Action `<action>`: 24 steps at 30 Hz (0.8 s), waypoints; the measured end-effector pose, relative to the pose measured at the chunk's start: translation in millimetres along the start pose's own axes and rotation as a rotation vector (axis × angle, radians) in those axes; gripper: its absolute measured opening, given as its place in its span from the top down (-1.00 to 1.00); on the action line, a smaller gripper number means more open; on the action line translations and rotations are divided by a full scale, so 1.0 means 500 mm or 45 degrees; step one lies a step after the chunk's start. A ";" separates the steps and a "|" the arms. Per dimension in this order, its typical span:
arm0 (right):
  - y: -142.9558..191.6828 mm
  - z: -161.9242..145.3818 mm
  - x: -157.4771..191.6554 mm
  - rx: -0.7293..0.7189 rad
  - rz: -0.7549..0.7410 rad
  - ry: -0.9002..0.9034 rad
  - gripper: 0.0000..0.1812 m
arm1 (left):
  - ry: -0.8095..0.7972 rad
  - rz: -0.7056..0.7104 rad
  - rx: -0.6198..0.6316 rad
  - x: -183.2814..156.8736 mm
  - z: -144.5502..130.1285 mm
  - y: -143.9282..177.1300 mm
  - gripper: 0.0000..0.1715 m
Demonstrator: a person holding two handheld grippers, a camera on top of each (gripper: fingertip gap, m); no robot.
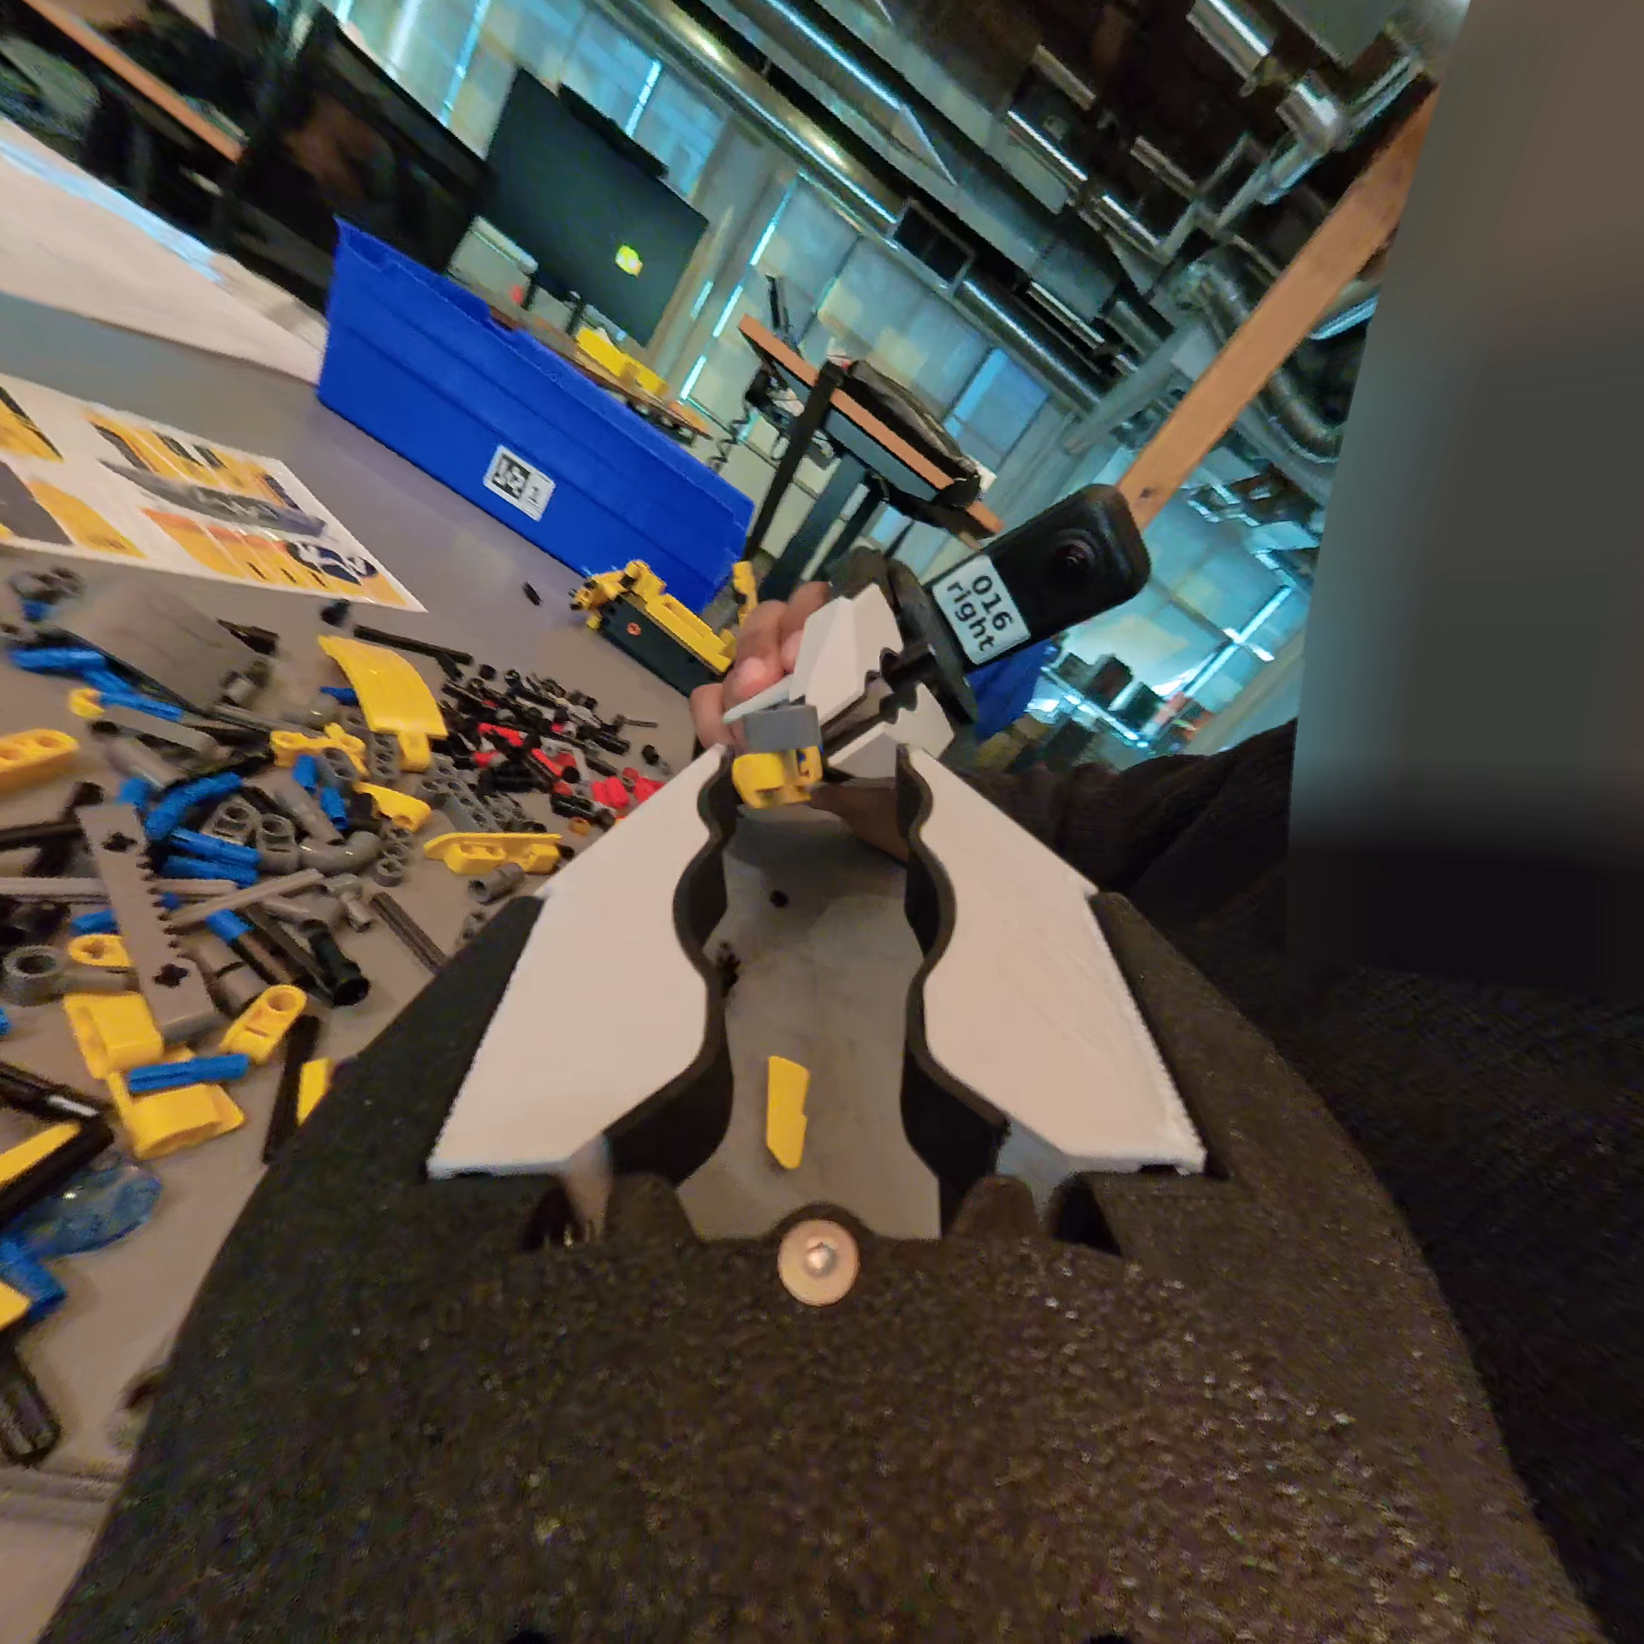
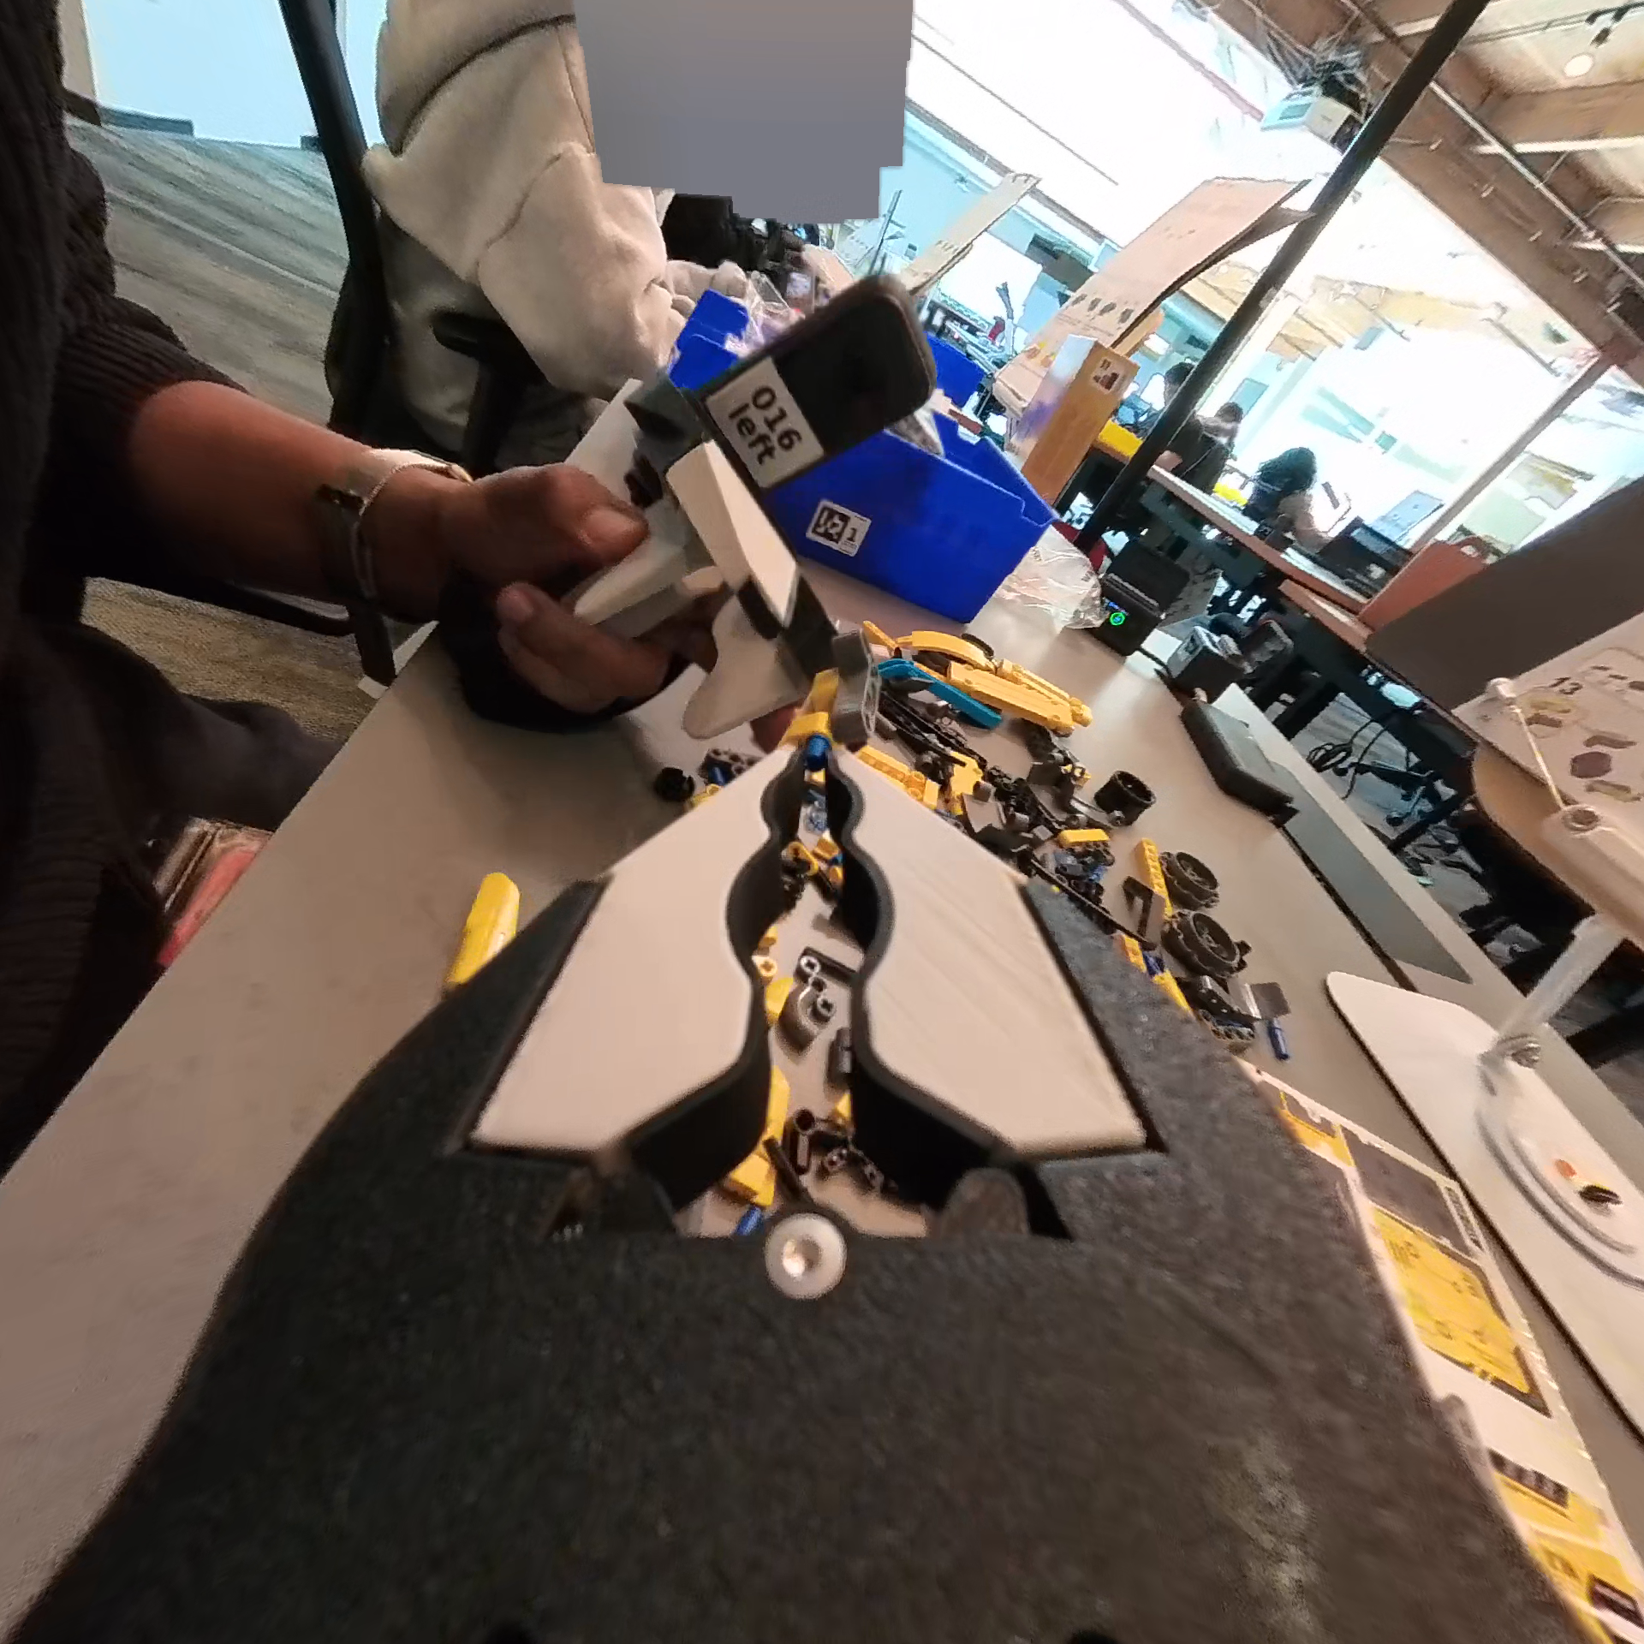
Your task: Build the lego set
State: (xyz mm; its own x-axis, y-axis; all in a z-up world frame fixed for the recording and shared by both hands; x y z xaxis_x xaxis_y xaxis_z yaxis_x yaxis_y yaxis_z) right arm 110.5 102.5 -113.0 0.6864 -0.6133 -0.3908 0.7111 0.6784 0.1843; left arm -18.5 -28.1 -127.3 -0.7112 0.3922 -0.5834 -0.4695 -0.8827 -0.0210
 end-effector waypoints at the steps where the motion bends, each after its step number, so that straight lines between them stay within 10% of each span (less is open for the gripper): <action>1: -0.002 -0.001 0.001 0.006 -0.001 0.007 0.96 | -0.027 0.018 -0.010 -0.002 0.001 0.001 0.59; 24: -0.004 -0.001 -0.006 -0.063 -0.026 -0.103 0.95 | -0.026 0.020 -0.048 0.000 0.004 0.008 0.92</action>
State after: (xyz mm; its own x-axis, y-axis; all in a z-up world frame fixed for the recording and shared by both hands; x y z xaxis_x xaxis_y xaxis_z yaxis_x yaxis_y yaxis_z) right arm 106.8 103.2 -112.6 0.6833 -0.6566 -0.3195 0.7182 0.6833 0.1318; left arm -21.6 -31.2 -125.7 -0.7290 0.3832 -0.5673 -0.4386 -0.8977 -0.0427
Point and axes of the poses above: each gripper's, where its closed fingertips meet, y back along the fingers, z out of its top, x = y × z across the jaws, the point moved 9 cm from there along y, back along the fingers, and after that the axes turned 9 degrees about z, right-handed, at the moved point
